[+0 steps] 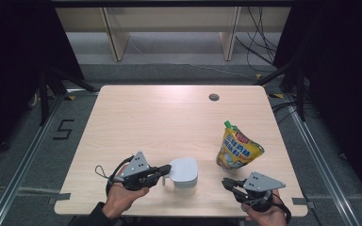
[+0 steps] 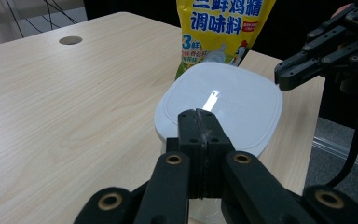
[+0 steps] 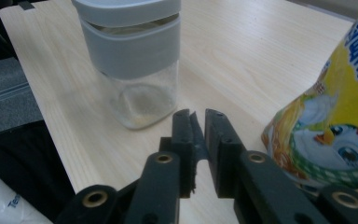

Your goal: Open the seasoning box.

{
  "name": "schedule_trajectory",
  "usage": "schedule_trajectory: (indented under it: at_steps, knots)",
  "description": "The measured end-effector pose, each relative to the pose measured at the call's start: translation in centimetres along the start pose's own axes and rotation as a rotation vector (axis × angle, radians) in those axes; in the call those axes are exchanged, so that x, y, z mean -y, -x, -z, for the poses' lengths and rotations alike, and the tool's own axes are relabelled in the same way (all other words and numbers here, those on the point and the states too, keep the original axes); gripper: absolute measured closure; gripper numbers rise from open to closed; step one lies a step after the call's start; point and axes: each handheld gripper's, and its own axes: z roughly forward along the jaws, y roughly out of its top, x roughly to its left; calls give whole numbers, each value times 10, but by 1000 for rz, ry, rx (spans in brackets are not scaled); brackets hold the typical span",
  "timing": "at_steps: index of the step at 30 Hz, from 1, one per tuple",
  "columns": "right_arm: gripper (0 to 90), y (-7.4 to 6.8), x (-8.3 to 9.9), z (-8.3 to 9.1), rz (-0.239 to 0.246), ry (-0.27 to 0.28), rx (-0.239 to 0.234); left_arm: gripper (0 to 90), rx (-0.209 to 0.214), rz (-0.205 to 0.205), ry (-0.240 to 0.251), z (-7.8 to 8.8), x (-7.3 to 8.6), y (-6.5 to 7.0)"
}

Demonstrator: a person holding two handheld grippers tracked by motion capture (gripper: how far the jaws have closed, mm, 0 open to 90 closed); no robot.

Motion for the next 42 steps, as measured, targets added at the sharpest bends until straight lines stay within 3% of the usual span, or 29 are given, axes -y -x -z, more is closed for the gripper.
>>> schedule_trajectory:
  at_steps: [1, 2, 8, 9, 18, 19, 20, 26, 37, 40, 42]
  knots:
    - [841, -2, -1, -1, -21, 1, -3, 889, -10, 19, 0, 0, 1, 1]
    - [844, 0, -2, -3, 3, 10, -9, 889, -7, 20, 4, 0, 1, 1]
    - [880, -5, -11, -10, 20, 42, -34, 890, -5, 26, 2, 1, 1, 0]
    - [888, -6, -13, -11, 19, 47, -29, 889, -5, 44, 3, 1, 2, 1]
    - [900, -15, -28, -29, 43, 56, -66, 890, -1, 35, 6, 1, 2, -2]
    - [900, -17, -30, -30, 20, 47, -67, 890, 0, 34, 7, 1, 2, -2]
    - [900, -16, -31, -32, 43, 57, -72, 889, 0, 34, 6, 1, 2, -2]
    - [900, -21, -39, -40, 40, 53, -86, 890, -1, 31, 5, 1, 2, -2]
    - [900, -25, -51, -49, 81, 51, -97, 889, 1, 35, 2, 1, 2, 1]
    - [900, -26, -54, -48, 83, 48, -92, 837, -7, 28, -7, 3, 1, 1]
    - [900, -27, -55, -50, 86, 56, -101, 779, 13, 37, -2, 4, 1, -1]
